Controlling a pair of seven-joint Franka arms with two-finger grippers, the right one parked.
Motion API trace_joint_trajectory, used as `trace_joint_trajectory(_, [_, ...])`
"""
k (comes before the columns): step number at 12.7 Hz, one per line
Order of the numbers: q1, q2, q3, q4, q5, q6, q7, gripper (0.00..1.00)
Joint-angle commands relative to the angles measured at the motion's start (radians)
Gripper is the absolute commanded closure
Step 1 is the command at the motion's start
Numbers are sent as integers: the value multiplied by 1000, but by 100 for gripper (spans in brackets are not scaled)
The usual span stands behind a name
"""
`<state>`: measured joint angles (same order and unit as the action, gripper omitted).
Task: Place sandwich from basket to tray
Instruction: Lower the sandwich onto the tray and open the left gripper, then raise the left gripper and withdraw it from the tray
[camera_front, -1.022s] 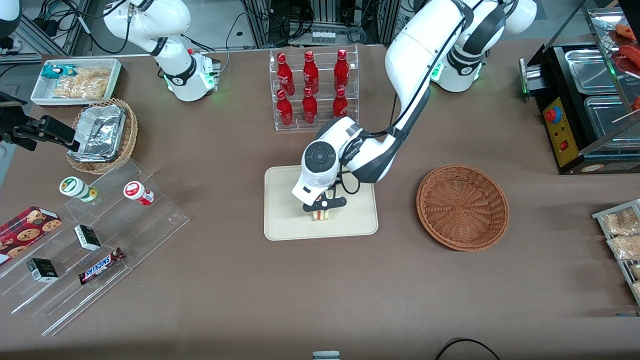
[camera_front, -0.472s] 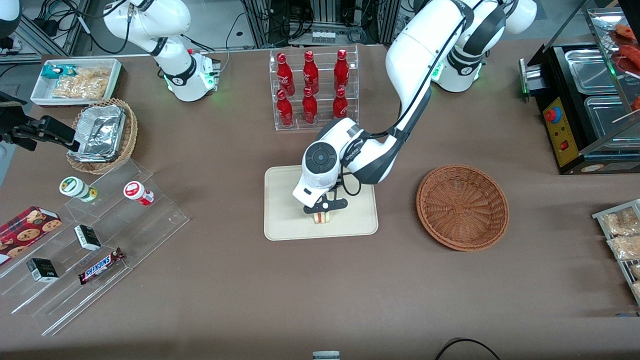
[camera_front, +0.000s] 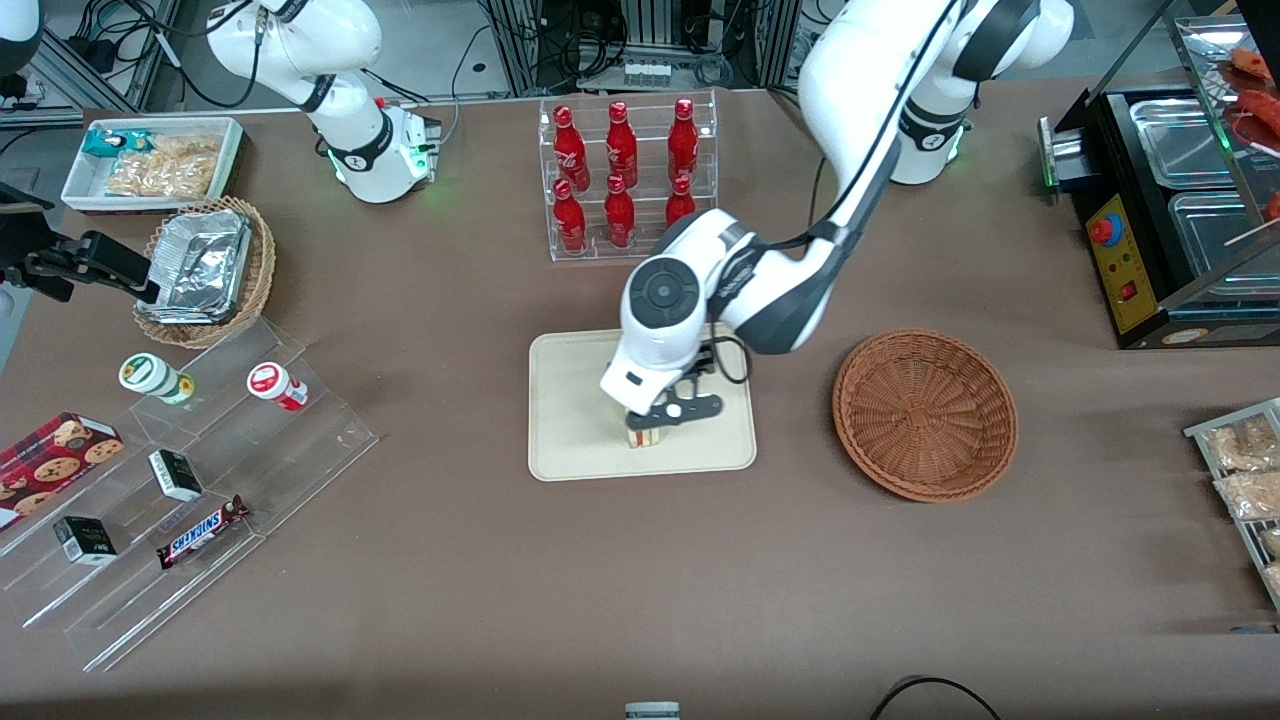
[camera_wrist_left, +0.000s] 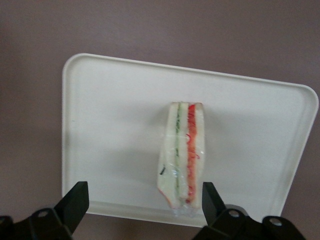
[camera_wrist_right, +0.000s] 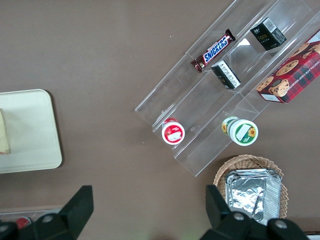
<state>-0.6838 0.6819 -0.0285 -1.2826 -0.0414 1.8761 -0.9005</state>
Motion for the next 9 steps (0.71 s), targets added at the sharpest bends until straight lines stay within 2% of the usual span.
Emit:
trace_joint_trajectory(1, [30, -64, 32, -55, 15, -79, -8, 0])
trace_joint_trajectory(3, [90, -102, 32, -107, 18, -83, 43, 0])
trace_joint_trajectory(9, [297, -342, 32, -368, 20, -92, 407, 0])
